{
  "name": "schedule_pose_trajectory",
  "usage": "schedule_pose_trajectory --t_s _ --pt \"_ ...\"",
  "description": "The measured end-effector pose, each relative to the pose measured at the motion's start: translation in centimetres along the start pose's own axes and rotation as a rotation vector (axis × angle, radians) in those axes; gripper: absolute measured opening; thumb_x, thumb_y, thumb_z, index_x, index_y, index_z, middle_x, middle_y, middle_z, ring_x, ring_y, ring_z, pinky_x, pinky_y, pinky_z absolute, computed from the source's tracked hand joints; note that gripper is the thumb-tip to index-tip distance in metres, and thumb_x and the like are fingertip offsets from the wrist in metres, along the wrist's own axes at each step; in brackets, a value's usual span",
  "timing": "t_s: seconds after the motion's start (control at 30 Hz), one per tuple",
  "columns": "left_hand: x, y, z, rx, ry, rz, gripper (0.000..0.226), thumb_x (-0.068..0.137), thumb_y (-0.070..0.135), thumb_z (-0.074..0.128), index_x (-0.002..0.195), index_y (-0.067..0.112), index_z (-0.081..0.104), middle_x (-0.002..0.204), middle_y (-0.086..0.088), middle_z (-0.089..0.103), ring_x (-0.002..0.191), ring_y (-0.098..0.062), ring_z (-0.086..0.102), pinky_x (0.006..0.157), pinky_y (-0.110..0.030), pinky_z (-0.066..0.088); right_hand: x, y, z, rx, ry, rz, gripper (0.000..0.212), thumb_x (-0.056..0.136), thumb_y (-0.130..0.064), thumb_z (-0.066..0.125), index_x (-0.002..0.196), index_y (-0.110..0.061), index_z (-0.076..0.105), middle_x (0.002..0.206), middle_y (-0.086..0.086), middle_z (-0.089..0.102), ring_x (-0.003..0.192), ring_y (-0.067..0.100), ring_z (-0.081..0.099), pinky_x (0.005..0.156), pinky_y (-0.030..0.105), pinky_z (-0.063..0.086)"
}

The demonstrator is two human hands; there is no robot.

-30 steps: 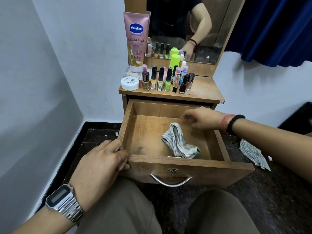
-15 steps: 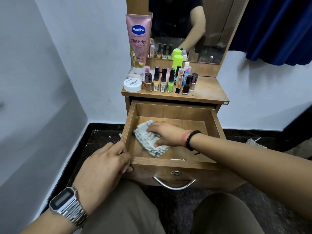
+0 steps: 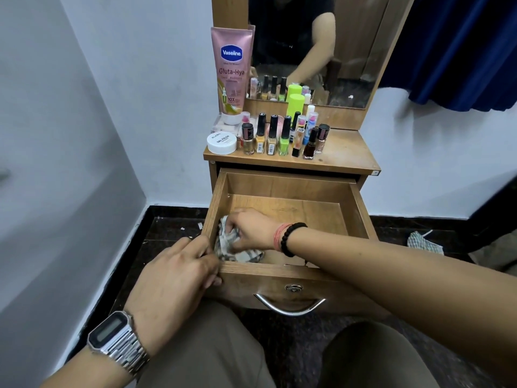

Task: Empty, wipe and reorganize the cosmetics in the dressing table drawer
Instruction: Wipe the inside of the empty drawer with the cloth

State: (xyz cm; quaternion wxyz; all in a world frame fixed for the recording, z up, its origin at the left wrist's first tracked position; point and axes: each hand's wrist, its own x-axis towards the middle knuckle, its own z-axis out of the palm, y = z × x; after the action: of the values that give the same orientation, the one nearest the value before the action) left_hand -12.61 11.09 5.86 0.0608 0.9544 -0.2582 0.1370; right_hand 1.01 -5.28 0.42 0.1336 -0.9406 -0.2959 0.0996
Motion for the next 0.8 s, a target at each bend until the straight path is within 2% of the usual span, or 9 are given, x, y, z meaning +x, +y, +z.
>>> schedule_pose_trajectory --t_s 0.13,0.2,0.33,0.4,0.57,0.63,0.7,0.8 --pt "-0.1 0.1 0.0 0.014 0.002 -0.017 0.049 0.058 0.026 0.085 0.055 0.025 0.037 0.07 0.007 0.05 0.06 -0.016 0.05 0.05 -0.022 0.024 2.1 1.8 -0.9 -0.003 0.113 0.211 0.057 0.084 -0.029 0.072 0.13 -0.005 0.051 0.136 0.013 0.046 0.121 0.03 0.051 0.103 0.04 0.043" --pt "-0.1 0.1 0.0 0.016 0.003 -0.02 0.045 0.057 0.025 0.086 0.054 0.023 0.041 0.07 0.007 0.05 0.06 -0.017 0.051 0.05 -0.022 0.024 3.0 2.2 -0.7 -0.029 0.139 0.266 0.057 0.087 -0.03 0.067 0.134 -0.003 0.048 0.142 0.017 0.043 0.128 0.034 0.045 0.107 0.042 0.04" --pt "0.0 0.0 0.0 0.009 0.011 -0.024 0.044 0.057 0.022 0.085 0.054 0.022 0.041 0.07 0.006 0.05 0.06 -0.019 0.051 0.05 -0.023 0.024 4.0 1.7 0.2 -0.022 0.15 0.304 0.037 0.088 -0.026 0.061 0.117 -0.003 0.056 0.127 0.015 0.048 0.12 0.035 0.044 0.096 0.041 0.042" --pt "-0.1 0.0 0.0 0.009 0.004 -0.021 0.046 0.057 0.023 0.086 0.054 0.023 0.039 0.07 0.006 0.051 0.06 -0.018 0.051 0.05 -0.022 0.024 3.9 1.5 0.2 -0.024 0.145 0.306 0.035 0.088 -0.027 0.061 0.113 -0.003 0.058 0.127 0.015 0.048 0.12 0.035 0.044 0.096 0.041 0.042" --pt "-0.1 0.0 0.1 -0.005 -0.011 0.005 0.059 0.055 0.026 0.087 0.06 0.028 0.028 0.07 0.007 0.05 0.061 -0.016 0.052 0.05 -0.022 0.026 1.5 0.6 -0.4 -0.013 0.027 0.168 0.044 0.083 -0.022 0.065 0.124 -0.007 0.057 0.124 0.012 0.054 0.111 0.029 0.055 0.093 0.042 0.05" --pt "0.0 0.0 0.0 -0.005 -0.025 0.008 0.059 0.055 0.025 0.087 0.06 0.028 0.028 0.07 0.008 0.05 0.061 -0.016 0.052 0.051 -0.014 0.018 -0.1 -0.1 -0.5 0.044 -0.046 0.087 0.046 0.081 -0.021 0.067 0.125 -0.01 0.058 0.122 0.01 0.058 0.106 0.024 0.057 0.089 0.037 0.051" --pt "0.0 0.0 -0.1 0.003 -0.038 0.012 0.059 0.054 0.025 0.087 0.059 0.029 0.029 0.069 0.008 0.049 0.06 -0.017 0.051 0.051 -0.01 0.007 -1.7 -0.7 -0.4 0.072 -0.124 -0.01 0.041 0.082 -0.019 0.067 0.122 -0.01 0.061 0.119 0.009 0.063 0.102 0.024 0.059 0.085 0.031 0.049" --pt "-0.1 0.1 -0.2 0.018 -0.038 0.014 0.053 0.053 0.024 0.088 0.055 0.025 0.035 0.068 0.008 0.048 0.059 -0.017 0.051 0.051 -0.009 0.005 -3.0 -0.9 -1.3 0.022 -0.238 -0.138 0.031 0.086 -0.014 0.063 0.116 -0.007 0.065 0.117 0.011 0.066 0.104 0.027 0.059 0.089 0.03 0.045"
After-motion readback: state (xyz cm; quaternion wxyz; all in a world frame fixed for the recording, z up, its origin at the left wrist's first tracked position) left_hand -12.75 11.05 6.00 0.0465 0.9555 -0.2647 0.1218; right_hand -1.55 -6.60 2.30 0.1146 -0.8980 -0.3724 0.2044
